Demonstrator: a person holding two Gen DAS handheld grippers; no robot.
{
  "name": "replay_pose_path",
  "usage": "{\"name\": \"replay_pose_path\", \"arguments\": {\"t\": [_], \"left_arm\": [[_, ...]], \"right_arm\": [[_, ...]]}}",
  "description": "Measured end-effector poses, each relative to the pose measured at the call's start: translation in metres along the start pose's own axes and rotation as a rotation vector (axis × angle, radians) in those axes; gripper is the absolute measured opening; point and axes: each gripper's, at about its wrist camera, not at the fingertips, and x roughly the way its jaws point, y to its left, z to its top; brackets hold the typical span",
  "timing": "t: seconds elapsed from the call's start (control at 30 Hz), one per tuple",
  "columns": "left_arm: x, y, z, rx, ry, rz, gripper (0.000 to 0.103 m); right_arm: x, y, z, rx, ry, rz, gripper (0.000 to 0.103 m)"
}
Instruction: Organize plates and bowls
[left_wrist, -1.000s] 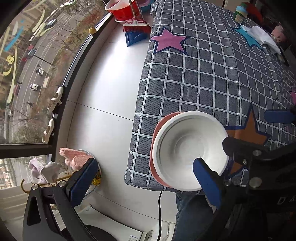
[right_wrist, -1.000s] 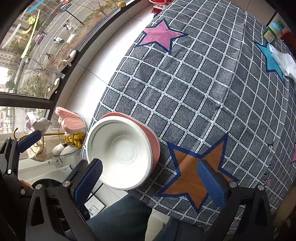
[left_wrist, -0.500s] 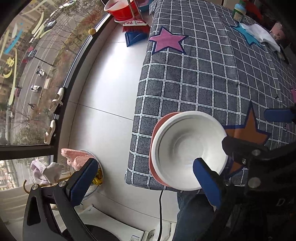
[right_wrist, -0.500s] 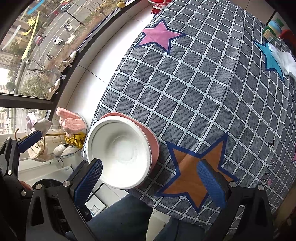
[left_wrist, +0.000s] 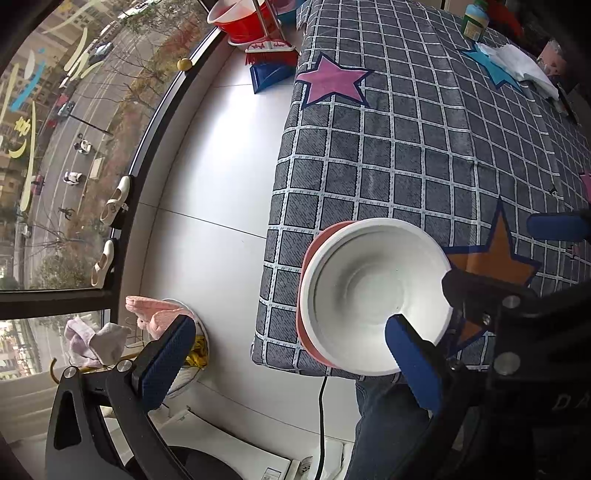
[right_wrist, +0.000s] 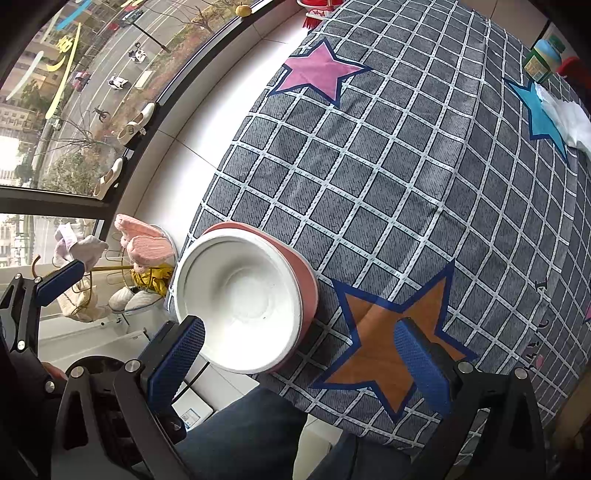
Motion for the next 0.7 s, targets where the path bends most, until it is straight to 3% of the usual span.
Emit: {"name": "replay_pose_path", "arguments": {"t": [0.7], "left_arm": [[-0.0067, -0.0091, -0.0007, 0.012, -0.010, -0.001, 0.103]], "right_arm": [[-0.0038, -0.0049, -0.0036, 0.001, -0.003, 0.013, 0.103]]}}
